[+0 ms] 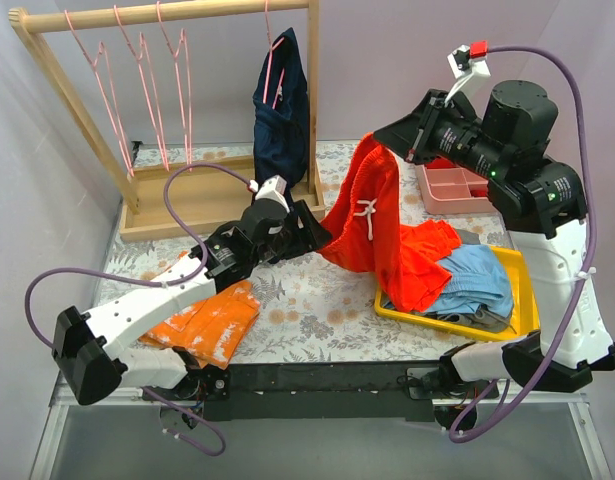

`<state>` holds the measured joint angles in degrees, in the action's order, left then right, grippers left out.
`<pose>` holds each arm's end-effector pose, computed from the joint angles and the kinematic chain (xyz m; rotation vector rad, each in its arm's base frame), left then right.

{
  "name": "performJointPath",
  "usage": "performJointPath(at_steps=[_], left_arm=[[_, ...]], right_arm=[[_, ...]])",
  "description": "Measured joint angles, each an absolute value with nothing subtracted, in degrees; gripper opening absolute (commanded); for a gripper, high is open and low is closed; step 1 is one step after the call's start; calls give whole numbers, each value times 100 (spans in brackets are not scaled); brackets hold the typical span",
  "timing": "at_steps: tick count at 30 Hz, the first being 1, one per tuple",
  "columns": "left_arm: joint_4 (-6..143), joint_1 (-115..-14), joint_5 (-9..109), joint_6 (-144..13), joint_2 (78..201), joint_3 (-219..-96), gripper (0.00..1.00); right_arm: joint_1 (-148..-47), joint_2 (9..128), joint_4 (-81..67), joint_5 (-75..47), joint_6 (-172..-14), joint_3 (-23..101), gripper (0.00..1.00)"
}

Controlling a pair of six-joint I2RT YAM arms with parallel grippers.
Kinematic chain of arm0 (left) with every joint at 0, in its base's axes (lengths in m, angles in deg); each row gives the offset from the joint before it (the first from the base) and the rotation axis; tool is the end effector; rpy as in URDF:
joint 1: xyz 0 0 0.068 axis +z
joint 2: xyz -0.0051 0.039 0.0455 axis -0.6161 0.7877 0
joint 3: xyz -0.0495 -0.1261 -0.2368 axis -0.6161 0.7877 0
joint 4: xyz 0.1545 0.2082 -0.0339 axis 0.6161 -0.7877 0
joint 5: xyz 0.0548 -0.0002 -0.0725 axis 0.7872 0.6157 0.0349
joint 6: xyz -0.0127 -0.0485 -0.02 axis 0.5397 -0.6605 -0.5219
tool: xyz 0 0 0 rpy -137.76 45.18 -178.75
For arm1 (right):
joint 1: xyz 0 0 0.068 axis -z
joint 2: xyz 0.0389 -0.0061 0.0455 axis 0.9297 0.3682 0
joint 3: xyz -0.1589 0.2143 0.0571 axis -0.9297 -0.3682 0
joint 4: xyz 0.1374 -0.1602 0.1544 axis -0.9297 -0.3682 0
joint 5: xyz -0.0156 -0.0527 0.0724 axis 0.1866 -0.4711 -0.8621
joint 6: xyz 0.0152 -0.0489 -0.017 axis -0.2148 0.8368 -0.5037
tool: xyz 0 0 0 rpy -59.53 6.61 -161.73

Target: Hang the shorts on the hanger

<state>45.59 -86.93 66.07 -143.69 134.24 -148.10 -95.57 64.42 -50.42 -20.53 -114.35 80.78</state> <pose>0.1866 -0.2069 0.3370 -0.9094 2.1756 -1.2556 0.1886 0.1066 0.5681 -0.1833 1.7081 0.9356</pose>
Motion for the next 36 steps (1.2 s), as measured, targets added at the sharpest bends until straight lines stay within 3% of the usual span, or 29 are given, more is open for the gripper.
performJointPath(at_steps=[3,6,8,12,17,27,36], left_arm=[[4625,-8689,6537,-14518,13533,-14611,54],[4854,-8689,6397,-14612,13656,-14528,26],[5077,-8689,6286,-14662,13739,-14453,0],[5051,-8691,6354,-14459,13796,-14497,0],[4341,-8676,7256,-13646,13269,-15092,0],[3259,-8652,8168,-12076,12701,-18530,0],[2443,-8650,8281,-11738,13186,-18875,0]], right_arm=[[-9625,6431,-5009,-2051,-11435,8061,1],[-9682,6388,-4954,-2044,-11435,7921,1],[-9713,6385,-4961,-2016,-11431,7868,1],[-9750,6385,-4994,-1837,-11359,7835,1],[-9767,6141,-4878,-1386,-11103,7387,1],[-9776,5865,-4843,-726,-10751,6959,1],[-9804,6132,-4882,-549,-10526,7508,1]])
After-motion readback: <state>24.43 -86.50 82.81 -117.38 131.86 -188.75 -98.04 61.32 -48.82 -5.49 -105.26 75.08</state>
